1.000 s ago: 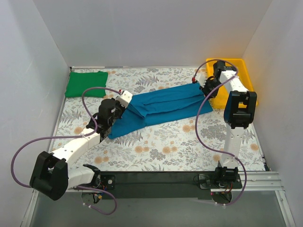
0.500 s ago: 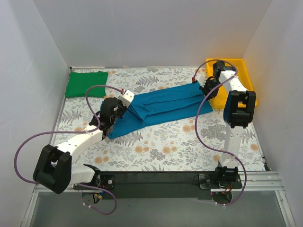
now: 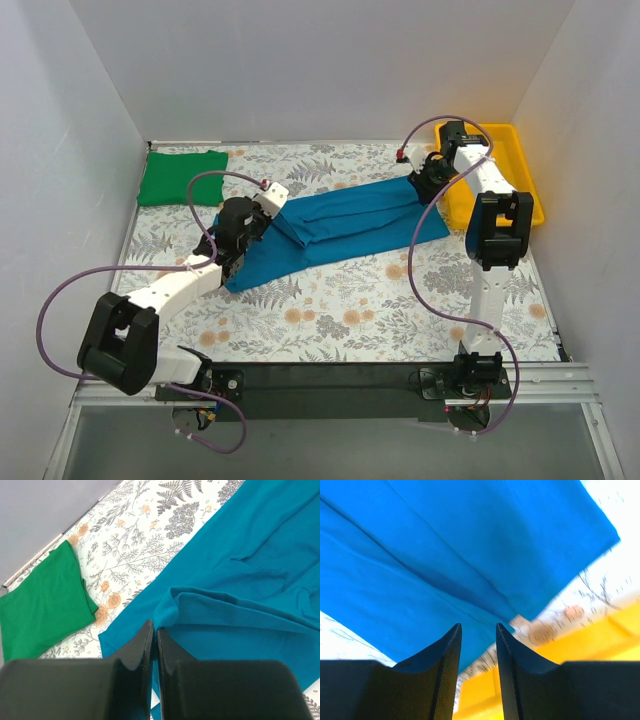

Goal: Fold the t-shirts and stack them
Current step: Fold the tshirt

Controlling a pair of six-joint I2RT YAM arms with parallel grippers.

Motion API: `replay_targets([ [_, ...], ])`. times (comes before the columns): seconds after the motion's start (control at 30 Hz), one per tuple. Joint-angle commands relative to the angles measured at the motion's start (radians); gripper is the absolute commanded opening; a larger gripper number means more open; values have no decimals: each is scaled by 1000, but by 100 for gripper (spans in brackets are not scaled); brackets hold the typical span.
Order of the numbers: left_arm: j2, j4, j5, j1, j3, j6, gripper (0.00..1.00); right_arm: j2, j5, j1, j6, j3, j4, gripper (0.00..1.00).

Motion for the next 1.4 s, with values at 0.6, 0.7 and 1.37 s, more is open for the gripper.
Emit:
replay_targets([
  [0.6, 162, 64, -1, 14, 168, 139, 0, -380, -453, 13, 189, -507, 182, 55],
  [0.7, 186, 70, 5, 14, 186, 154, 0, -434, -429, 12, 206, -569, 231, 55],
  [1.37, 329, 73, 3, 16, 287, 199, 0, -497, -396, 0, 241, -655, 322, 56],
])
